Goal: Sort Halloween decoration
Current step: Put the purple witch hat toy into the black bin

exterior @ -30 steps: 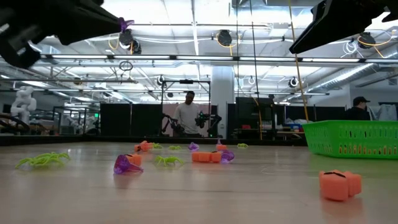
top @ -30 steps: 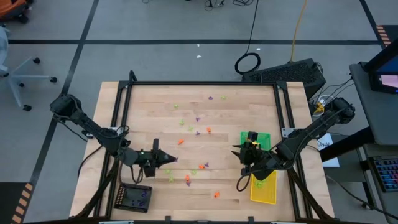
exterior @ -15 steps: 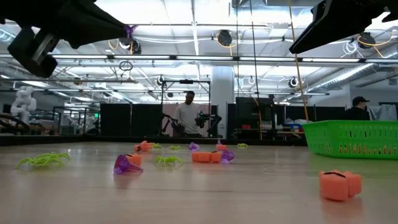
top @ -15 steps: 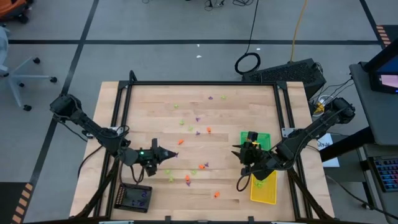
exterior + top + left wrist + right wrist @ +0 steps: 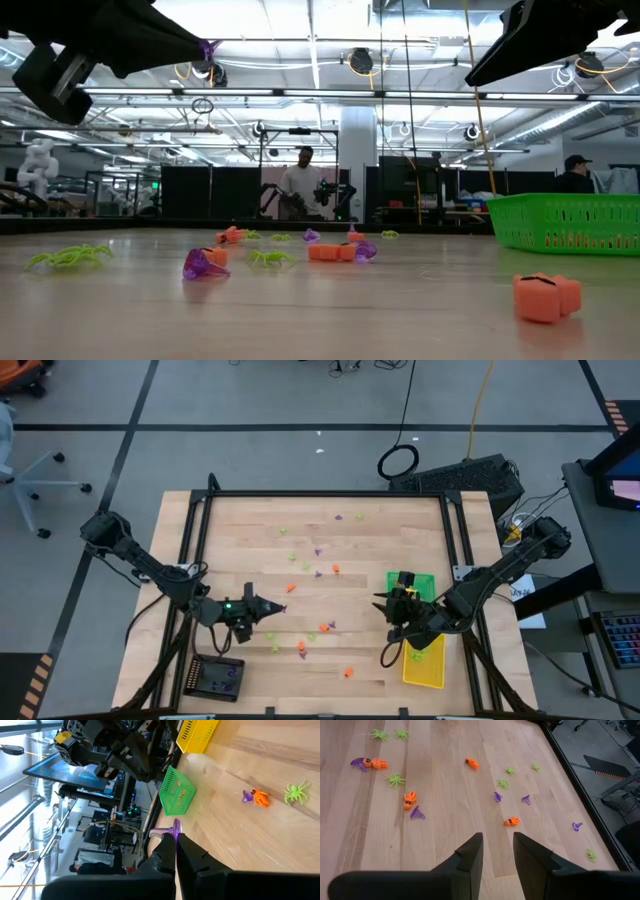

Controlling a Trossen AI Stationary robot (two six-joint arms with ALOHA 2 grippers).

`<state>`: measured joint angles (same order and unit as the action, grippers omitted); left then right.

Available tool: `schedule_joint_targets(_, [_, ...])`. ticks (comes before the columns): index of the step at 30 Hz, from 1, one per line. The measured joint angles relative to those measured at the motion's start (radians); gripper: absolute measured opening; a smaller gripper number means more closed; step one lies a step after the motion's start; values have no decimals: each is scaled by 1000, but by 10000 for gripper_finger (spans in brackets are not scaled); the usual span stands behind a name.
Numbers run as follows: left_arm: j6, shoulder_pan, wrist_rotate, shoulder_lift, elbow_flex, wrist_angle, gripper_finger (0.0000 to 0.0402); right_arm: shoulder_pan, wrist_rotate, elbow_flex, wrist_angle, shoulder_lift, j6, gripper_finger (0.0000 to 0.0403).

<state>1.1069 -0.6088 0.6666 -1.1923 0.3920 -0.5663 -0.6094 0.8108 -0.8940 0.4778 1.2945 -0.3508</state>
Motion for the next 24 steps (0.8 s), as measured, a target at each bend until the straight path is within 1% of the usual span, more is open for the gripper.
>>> schedule_joint_targets(13, [-6, 0, -1, 0, 0, 0, 0, 0, 0, 0, 0, 0, 0, 93])
schedule_joint_targets(24, [-212, 0, -10, 0, 0, 0, 0, 0, 0, 0, 0, 0, 0, 93])
